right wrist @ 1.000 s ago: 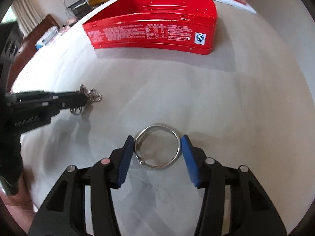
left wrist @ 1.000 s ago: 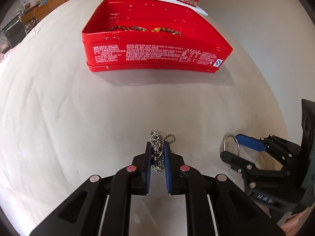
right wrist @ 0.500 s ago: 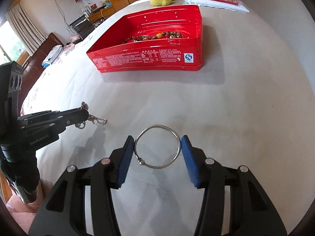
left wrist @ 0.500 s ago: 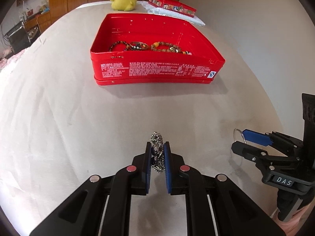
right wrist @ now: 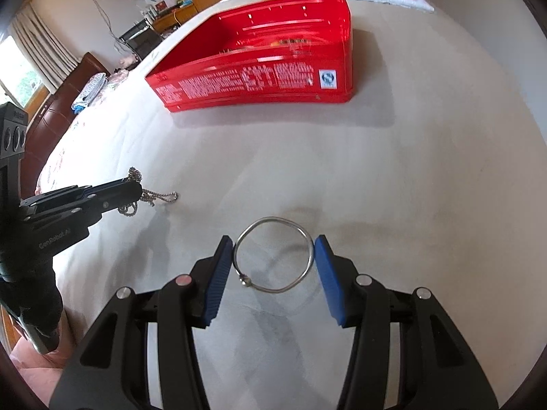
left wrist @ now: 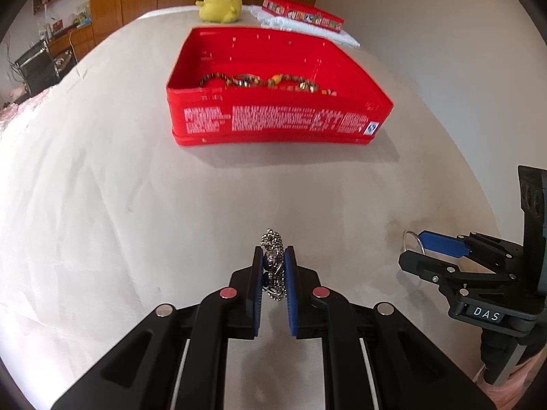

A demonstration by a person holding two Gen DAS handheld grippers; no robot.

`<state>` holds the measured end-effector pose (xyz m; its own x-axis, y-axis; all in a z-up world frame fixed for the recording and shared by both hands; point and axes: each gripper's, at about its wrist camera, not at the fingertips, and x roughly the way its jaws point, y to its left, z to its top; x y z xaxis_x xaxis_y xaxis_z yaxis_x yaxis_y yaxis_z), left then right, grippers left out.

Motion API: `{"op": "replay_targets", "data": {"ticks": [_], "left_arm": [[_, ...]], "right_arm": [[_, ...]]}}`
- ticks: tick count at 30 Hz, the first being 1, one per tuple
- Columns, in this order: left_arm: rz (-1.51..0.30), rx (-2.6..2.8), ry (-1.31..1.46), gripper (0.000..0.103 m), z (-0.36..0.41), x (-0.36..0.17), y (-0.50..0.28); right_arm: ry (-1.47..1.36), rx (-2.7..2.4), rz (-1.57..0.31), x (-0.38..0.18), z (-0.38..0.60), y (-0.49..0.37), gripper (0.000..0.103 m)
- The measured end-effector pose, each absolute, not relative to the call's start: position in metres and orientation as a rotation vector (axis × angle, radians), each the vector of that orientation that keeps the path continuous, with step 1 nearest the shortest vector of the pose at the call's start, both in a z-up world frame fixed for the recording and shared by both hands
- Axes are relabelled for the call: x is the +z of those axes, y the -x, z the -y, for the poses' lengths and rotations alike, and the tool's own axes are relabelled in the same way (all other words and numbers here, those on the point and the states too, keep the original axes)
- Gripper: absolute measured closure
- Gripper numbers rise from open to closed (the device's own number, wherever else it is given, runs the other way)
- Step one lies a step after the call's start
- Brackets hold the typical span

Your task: Organize jewelry

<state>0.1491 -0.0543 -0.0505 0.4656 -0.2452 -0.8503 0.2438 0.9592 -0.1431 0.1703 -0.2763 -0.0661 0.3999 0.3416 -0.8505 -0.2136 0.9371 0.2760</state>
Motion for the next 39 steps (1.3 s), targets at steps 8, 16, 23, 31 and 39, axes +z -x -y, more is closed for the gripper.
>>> {"op": "replay_targets", "data": {"ticks": [8,16,23,31,39], "left_arm": [[-0.985,-0.316,-0.002,0.094,0.052,-0.022,-0.141],[-0.998,-0.344,-0.018,0.095,0.059,-0.016,-0.148],[-1.133,-0.317,-0.042,0.091,0.062,-0.059,-0.166],[-1.199,-0.296,-0.078,0.064,0.070,-0.083,-0.170],[-1.177,-0.269,-0.165,0.089,0.086,-0.091,-0.160]], "right_arm": [[-0.134,0.349,-1.072,-0.048,0.283,-0.170,0.055],[-0.140,0.348,-1.045,-0.038,0.286,-0.176,0.055],[-0.158,0.355,-1.080,-0.052,0.287,-0.179,0.055],[-0.161,0.364,-1.079,-0.052,0.286,-0.181,0.055],[-0.170,0.364,-1.080,-0.051,0.287,-0.183,0.055]]}}
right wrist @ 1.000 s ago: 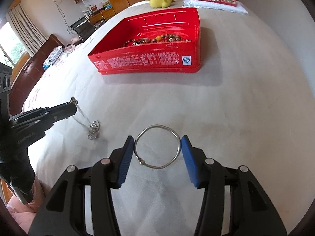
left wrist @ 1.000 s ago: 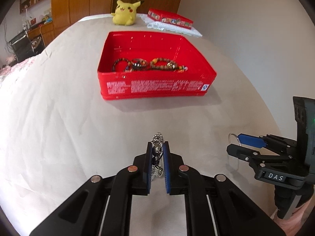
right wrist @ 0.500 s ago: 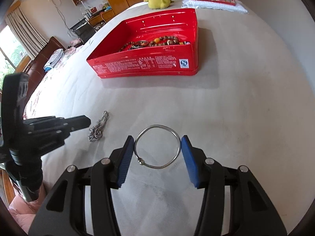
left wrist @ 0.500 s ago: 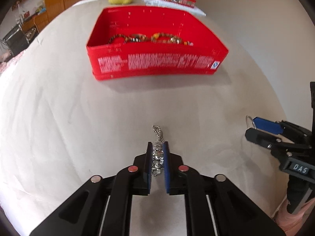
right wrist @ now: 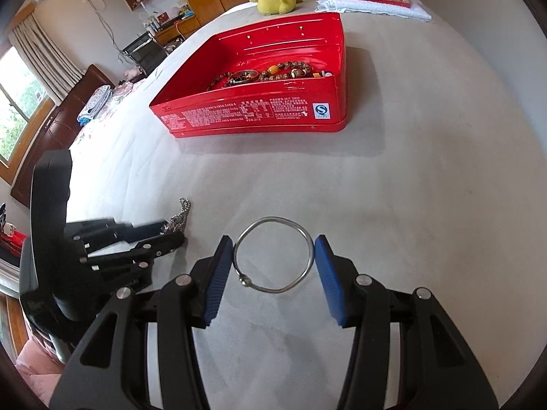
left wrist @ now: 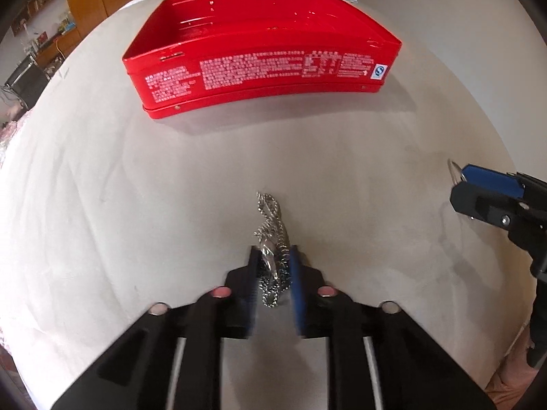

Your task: Organize jewelry

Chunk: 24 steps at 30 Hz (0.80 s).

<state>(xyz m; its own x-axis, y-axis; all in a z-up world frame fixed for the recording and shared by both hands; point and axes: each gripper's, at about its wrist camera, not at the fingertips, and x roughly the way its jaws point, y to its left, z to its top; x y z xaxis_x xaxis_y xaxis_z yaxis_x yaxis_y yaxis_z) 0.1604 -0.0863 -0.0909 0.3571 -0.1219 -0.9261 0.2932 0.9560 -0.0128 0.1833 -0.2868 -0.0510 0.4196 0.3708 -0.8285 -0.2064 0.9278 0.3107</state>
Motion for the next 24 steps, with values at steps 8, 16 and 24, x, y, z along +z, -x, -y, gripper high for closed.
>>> {"op": "replay_targets", "data": {"ticks": [8,16,24], "left_arm": [[-1.098,-0.282,-0.103,0.096,0.077,-0.067,-0.154],[-0.969,-0.296,-0.018,0.096,0.054,-0.012,-0.153],[-0.861,-0.294,0.030,0.096,0.049,0.040,-0.170]], "right_arm": [[-0.172,0.372,-1.069,-0.044,0.285,-0.185,0.055],[-0.176,0.397,-1.018,-0.020,0.284,-0.193,0.055],[-0.189,0.406,-0.943,0.020,0.287,-0.215,0.055]]}}
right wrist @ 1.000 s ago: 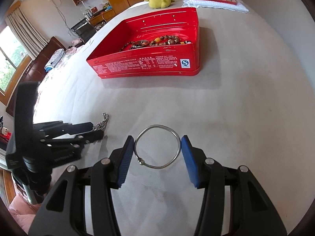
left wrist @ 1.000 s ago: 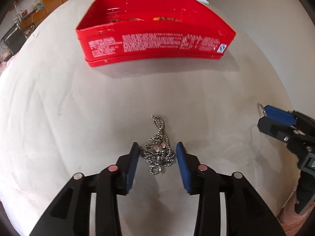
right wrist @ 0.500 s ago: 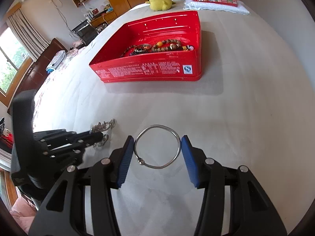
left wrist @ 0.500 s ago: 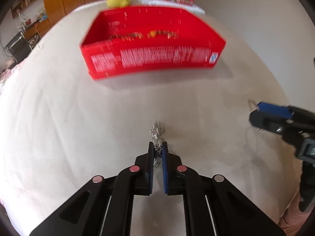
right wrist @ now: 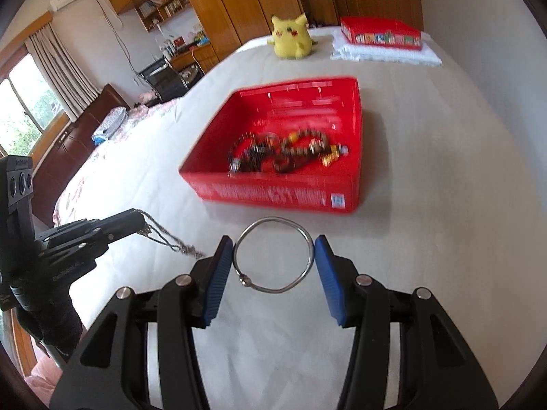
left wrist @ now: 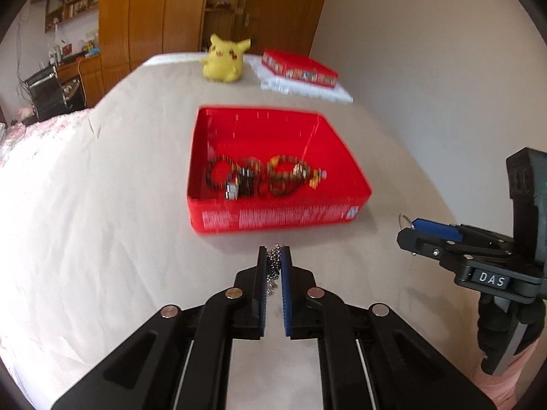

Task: Organize jewelry
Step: 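Carry the silver chain and ring into the red tray and open both tools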

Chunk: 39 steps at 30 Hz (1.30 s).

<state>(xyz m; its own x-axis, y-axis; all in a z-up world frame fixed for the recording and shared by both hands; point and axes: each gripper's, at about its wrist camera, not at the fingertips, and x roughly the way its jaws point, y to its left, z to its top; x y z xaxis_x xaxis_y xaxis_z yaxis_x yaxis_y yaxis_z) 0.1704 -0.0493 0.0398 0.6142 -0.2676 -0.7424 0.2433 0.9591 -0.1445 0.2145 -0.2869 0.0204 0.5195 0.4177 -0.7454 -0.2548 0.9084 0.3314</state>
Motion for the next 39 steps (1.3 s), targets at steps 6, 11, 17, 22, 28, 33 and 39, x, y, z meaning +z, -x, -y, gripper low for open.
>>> {"op": "replay_targets", "data": {"ticks": [6,11,17,22,28,33,39], "left_arm": [[-0.785,-0.287,0.050,0.096,0.051,0.081,-0.199],[-0.750,-0.255,0.067,0.096,0.055,0.100,-0.241],[-0.814,-0.234,0.108,0.096,0.056,0.066,-0.303],[-0.876,-0.213,0.124,0.096,0.055,0.027,-0.341],[-0.931,-0.187,0.083,0.095,0.058,0.001,-0.368],[-0.936,-0.175,0.071,0.060,0.054,-0.002,-0.371],[-0.899,-0.170,0.078,0.037,0.046,0.015,-0.337]], "right_arm": [[-0.187,0.410,-0.912,0.053,0.283,-0.247,0.055],[-0.167,0.403,-0.926,0.060,0.273,-0.285,0.055],[-0.158,0.365,-1.000,0.024,0.259,-0.344,0.055],[-0.125,0.331,-1.056,-0.012,0.244,-0.384,0.055],[-0.110,0.301,-1.088,-0.039,0.237,-0.411,0.054],[-0.143,0.308,-1.054,-0.037,0.244,-0.416,0.045],[-0.209,0.329,-0.987,-0.015,0.269,-0.393,0.038]]}}
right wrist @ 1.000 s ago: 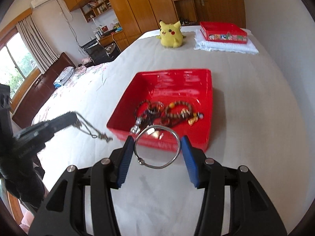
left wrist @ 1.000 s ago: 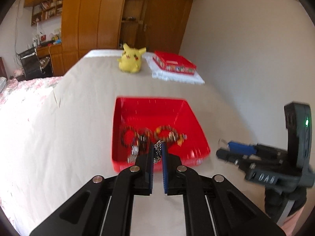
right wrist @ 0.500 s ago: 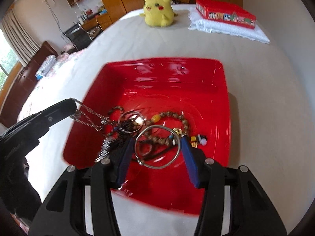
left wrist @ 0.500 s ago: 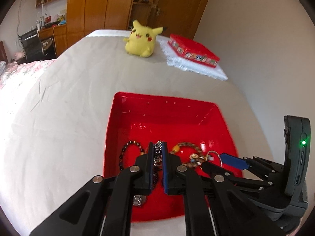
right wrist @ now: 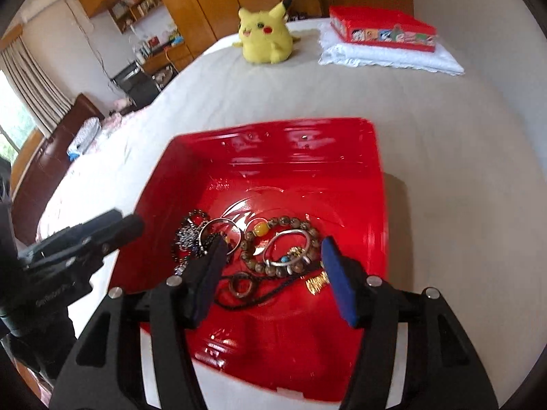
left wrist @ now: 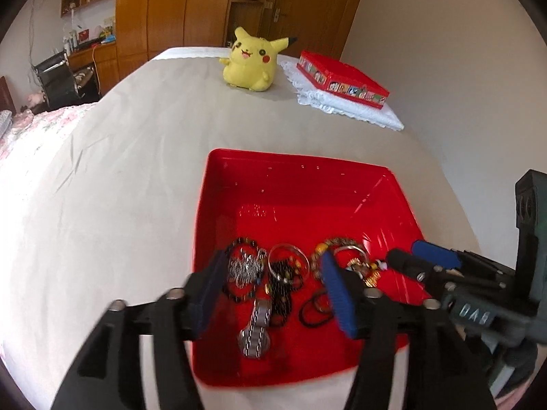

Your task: Organize jewelry

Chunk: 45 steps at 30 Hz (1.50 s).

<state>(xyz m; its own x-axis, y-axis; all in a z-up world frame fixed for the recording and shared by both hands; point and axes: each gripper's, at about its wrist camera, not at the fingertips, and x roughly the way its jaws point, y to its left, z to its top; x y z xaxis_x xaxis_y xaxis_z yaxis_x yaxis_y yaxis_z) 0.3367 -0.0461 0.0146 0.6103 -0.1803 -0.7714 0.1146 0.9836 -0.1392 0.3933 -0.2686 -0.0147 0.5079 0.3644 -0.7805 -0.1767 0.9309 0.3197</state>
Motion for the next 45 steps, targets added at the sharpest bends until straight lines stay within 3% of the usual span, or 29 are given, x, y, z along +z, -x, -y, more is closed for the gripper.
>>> {"op": "replay_targets", "data": {"ticks": [4,6,10,45], "left_arm": [[-0.883,-0.114,0.035,0.019,0.044,0.020,-0.308],[-0.881,-0.106,0.025,0.018,0.043,0.021,-0.298],[-0.864,-0.053,-0.021,0.006,0.041,0.025,-0.275],[-0.896,0.002,-0.038,0.004,0.021,0.004,-0.258]], "right_arm": [[-0.223,0.314,-0.953,-0.004,0.280,-0.373,0.023],[-0.202,0.299,-0.952,-0.001,0.281,-0.361,0.015],[-0.163,0.291,-0.957,0.002,0.275,-0.341,0.010],[-0.107,0.245,-1.099,-0.026,0.262,-0.308,0.006]]}}
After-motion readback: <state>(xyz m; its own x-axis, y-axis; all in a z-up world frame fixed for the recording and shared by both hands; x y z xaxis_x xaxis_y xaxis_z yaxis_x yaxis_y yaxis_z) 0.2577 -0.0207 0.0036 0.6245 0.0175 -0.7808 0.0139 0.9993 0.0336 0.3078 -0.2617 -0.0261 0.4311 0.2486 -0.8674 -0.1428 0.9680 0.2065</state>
